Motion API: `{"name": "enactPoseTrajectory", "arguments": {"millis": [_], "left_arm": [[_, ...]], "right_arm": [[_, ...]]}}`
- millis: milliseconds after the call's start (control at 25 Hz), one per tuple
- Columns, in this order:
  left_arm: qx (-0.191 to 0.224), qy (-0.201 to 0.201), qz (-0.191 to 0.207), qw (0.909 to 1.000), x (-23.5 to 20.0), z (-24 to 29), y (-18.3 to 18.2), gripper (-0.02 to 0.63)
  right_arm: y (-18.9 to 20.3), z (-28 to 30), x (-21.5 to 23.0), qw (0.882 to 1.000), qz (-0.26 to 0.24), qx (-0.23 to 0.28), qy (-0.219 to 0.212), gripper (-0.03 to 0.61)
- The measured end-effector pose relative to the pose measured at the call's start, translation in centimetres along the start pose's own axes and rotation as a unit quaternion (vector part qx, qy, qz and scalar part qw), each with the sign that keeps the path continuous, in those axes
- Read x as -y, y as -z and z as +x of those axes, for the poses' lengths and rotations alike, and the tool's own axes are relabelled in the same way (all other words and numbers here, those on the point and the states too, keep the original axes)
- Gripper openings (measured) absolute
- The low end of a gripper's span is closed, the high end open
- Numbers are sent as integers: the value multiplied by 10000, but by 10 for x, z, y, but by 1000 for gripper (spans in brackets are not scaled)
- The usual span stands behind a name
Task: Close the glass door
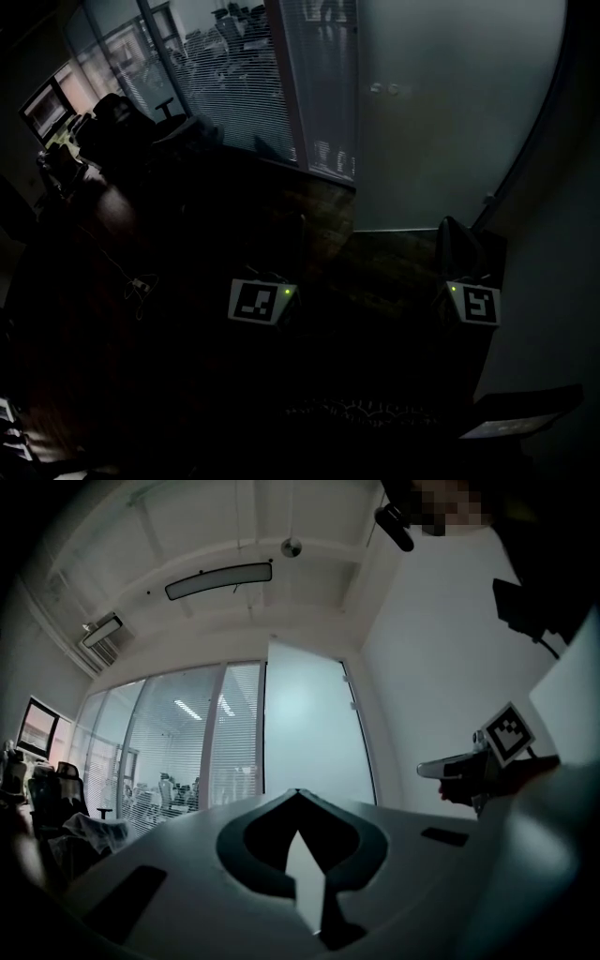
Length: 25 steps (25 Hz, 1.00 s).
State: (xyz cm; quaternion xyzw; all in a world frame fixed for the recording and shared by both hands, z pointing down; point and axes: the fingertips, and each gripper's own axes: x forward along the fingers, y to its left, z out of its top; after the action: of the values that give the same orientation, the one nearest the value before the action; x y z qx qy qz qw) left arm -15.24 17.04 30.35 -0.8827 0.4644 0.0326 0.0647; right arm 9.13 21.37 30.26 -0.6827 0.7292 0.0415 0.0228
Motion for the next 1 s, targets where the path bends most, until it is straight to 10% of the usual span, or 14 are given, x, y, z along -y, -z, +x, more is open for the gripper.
{"name": "enactPoseTrajectory", "arguments": {"millis": [1000], "left_arm": [[-158, 94, 17, 9998, -67, 118, 27, 2]], "right_arm": [[19, 136, 17, 9999, -30, -94, 64, 2]]}}
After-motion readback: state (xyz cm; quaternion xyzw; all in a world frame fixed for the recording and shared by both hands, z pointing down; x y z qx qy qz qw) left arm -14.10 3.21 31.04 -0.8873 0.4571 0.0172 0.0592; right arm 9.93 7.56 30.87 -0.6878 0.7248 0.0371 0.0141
